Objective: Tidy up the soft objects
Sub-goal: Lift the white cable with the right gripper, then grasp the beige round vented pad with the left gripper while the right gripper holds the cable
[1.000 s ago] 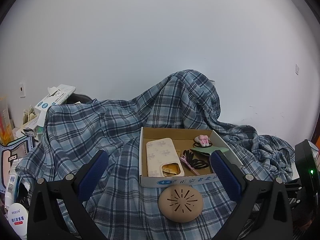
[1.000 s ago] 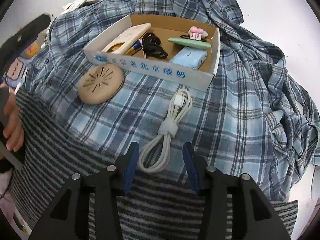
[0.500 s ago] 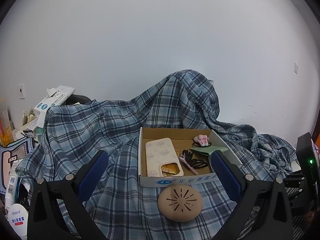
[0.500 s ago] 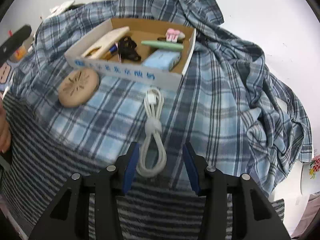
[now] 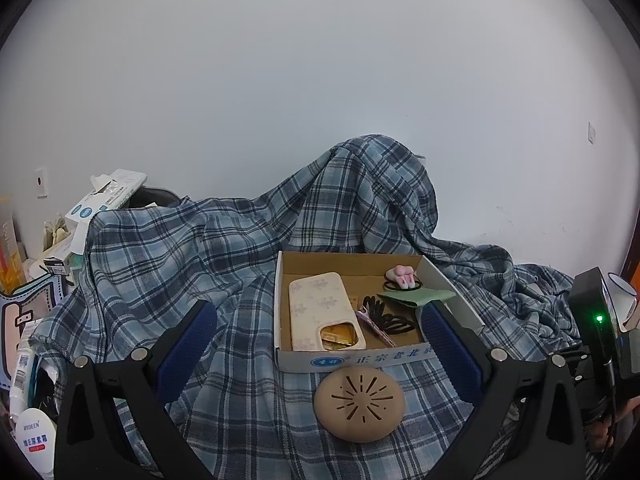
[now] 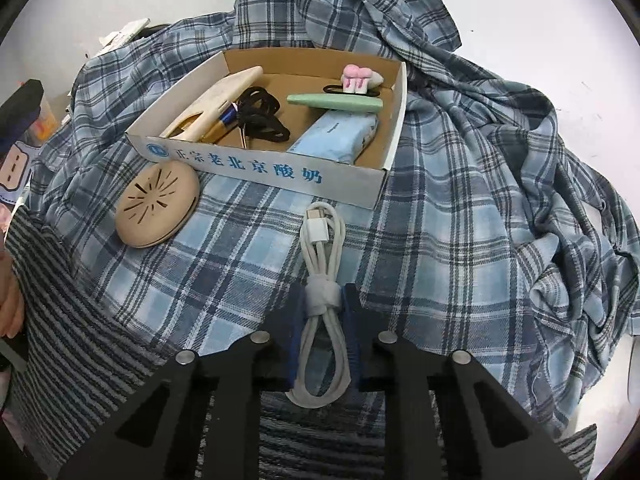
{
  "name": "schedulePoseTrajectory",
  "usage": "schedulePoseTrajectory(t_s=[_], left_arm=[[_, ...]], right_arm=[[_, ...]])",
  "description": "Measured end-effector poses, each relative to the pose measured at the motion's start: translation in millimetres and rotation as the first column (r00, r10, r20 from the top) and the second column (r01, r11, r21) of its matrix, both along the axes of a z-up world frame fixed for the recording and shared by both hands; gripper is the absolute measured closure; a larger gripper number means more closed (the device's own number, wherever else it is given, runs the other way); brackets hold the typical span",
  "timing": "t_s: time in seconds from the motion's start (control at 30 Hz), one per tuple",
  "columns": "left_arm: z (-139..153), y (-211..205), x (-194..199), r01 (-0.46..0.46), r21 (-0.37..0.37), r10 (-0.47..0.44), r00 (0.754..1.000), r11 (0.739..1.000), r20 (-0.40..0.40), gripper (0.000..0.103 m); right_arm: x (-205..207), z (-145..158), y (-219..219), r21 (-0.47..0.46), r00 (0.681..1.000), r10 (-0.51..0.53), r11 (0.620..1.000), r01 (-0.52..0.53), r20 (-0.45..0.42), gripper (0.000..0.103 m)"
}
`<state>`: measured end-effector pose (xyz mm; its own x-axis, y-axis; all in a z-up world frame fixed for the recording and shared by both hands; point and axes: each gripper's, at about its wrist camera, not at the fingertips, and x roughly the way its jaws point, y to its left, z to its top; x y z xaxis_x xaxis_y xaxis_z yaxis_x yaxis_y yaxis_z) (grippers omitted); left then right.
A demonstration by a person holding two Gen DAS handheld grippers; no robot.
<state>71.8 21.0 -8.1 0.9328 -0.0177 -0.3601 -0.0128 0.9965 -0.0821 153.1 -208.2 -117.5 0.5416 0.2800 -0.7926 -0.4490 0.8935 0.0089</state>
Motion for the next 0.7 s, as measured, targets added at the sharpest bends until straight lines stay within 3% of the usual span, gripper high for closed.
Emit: schedulePoseTrajectory(t_s=[0.17,0.3,0.43,0.7], left_arm=[[-2.2,-1.0,2.1,0.003,0.009,-0.002,1.000,1.000,-0.013,0.000],[-4.5,-3.5,7.5,0.018,0.017,-0.017,0.999,1.000,-0.036,0.000],[-11.4,-6.5,18.9,0.049,0.022,-0.046,0.994,0.999,-0.101,0.000],[-35.2,-17.8,49.9,0.172,-0.001,-0.165,0.942,0.985,-0.291,0.001]], right_arm=[[-2.1,0.5,-0.2,0.004,1.000,-0.002,1.000,0.002,0.022,0.086],[-7.8,16.4,-14.1,0.073,0.992,-0.073,0.995,0.066,0.098,0.086],[-11.8,26.6,-22.6,0.121,0.987,-0.078,0.991,0.061,0.140,0.086],[-16.0,31.5,-27.1,0.194,0.984,-0.062,0.981,0.029,0.166,0.086]])
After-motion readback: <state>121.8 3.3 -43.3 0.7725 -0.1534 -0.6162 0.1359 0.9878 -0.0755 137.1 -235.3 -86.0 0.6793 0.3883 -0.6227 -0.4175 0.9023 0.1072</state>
